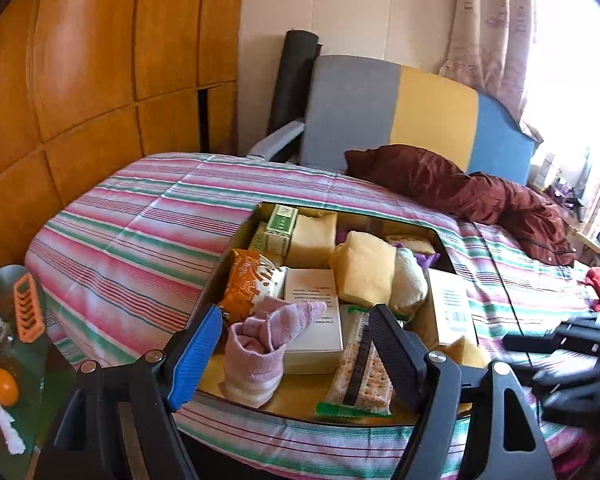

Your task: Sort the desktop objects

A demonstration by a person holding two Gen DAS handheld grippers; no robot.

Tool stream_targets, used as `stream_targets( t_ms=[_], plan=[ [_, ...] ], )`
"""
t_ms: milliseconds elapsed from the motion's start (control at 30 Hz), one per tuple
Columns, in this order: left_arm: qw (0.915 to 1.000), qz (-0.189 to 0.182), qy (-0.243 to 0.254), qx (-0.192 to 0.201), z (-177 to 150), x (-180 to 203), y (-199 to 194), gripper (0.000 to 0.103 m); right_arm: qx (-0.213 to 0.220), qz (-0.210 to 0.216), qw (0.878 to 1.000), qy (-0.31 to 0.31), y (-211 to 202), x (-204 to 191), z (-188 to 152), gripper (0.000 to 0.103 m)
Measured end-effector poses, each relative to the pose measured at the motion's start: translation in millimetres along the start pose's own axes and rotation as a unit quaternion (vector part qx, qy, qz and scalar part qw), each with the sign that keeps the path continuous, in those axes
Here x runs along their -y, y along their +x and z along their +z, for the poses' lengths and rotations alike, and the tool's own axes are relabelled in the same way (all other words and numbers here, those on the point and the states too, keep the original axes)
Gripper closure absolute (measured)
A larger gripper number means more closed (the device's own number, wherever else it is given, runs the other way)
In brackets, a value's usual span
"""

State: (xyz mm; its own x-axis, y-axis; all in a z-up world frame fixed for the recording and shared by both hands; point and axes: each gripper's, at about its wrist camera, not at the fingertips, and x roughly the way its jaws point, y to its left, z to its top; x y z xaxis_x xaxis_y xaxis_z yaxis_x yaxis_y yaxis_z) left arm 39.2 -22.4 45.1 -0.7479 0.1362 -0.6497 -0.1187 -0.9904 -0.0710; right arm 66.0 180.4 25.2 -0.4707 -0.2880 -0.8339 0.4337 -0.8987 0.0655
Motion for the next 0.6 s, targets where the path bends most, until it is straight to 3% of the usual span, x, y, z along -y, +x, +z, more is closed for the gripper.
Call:
stream_targets(
  t_ms=[100, 267, 367, 400, 433, 600],
  plan=[
    [0.9996, 0.028, -0.001, 0.004, 3, 1, -6, 0.026, 0.014, 0.008, 1.0, -0.01, 16, -17, 3, 0.068],
    [0.9997, 0.024, -0.01, 0.002, 5, -4, -14, 0.026, 0.086, 0.04, 0.995, 0.033, 13, -21, 19, 0.065],
    [0.9993, 0.025, -0.027, 0.001, 2, -7, -17, 0.027, 0.135, 0.038, 0.988, 0.071, -8, -17, 20, 0.041],
    [0.9992, 0.025, -0.032, -0.001, 2, -7, -17, 0.027, 0.152, 0.029, 0.985, 0.08, -17, -17, 19, 0.026],
    [0.999, 0.025, -0.036, -0.005, 2, -8, -16, 0.028, 0.164, 0.018, 0.982, 0.086, -24, -19, 16, 0.018],
    [0.9977, 0.05, -0.026, -0.037, -4, 0, -8, 0.044, 0.187, -0.041, 0.978, 0.083, -37, -31, 15, 0.012]
  ],
)
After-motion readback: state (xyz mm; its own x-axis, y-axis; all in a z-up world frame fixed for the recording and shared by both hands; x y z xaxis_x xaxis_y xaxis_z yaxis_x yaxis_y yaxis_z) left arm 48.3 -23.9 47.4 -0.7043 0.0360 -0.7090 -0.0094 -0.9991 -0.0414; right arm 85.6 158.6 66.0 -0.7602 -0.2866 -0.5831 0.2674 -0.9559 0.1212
